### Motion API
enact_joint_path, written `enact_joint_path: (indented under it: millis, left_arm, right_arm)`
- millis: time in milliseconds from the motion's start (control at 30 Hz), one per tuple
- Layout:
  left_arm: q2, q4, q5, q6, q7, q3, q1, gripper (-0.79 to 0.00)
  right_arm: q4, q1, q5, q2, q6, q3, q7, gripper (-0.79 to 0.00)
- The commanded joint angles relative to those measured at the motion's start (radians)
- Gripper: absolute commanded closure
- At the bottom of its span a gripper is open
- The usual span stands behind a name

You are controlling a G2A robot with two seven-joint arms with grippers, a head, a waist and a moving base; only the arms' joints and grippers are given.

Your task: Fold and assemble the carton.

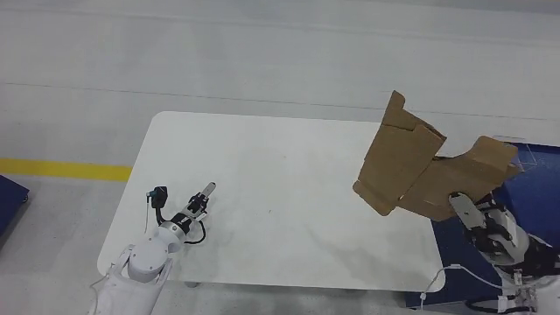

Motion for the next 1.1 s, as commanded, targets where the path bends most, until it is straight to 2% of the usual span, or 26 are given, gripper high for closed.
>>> enact_joint_path:
  millis: [0, 100, 167, 267, 333, 433, 633, 833, 967, 1067]
  left_arm:
    - [0.0, 0.0, 0.0, 0.0, 0.0, 0.0, 0.0, -0.785]
    - [0.0, 0.0, 0.0, 0.0, 0.0, 0.0, 0.0, -0.785]
    - [0.0, 0.0, 0.0, 0.0, 0.0, 0.0, 0.0, -0.785]
    - [0.0, 0.0, 0.0, 0.0, 0.0, 0.0, 0.0, -0.785]
    - [0.0, 0.0, 0.0, 0.0, 0.0, 0.0, 0.0, -0.785]
    - [0.0, 0.0, 0.0, 0.0, 0.0, 0.0, 0.0, -0.785]
    - [0.0, 0.0, 0.0, 0.0, 0.0, 0.0, 0.0, -0.785]
    - [0.0, 0.0, 0.0, 0.0, 0.0, 0.0, 0.0, -0.785]
    - [0.0, 0.0, 0.0, 0.0, 0.0, 0.0, 0.0, -0.785]
    - [0.0, 0.0, 0.0, 0.0, 0.0, 0.0, 0.0, -0.785]
  right_arm:
    - [-0.062, -0.011, -0.229, -0.017, 0.0, 0.065, -0.134, 0.0]
    - [-0.115, -0.038, -0.47, -0.042, 0.0, 0.114, -0.303, 0.0]
    - [-0.162, -0.033, -0.703, -0.059, 0.0, 0.174, -0.419, 0.0]
    - [-0.162, -0.037, -1.004, -0.079, 0.001, 0.167, -0.646, 0.0]
    - [-0.162, -0.037, -1.244, -0.087, 0.044, 0.162, -0.799, 0.0]
    - [-0.162, -0.098, -1.579, -0.091, 0.168, 0.088, -1.101, 0.0]
    - [-0.162, -0.296, -2.109, -0.092, 0.613, -0.035, -1.448, 0.0]
    - [-0.162, -0.414, -2.375, -0.099, 0.944, -0.151, -1.442, 0.0]
    - [-0.162, -0.446, -2.411, -0.101, 1.024, -0.202, -1.41, 0.0]
    - [-0.162, -0.445, -2.34, -0.099, 1.001, -0.205, -1.412, 0.0]
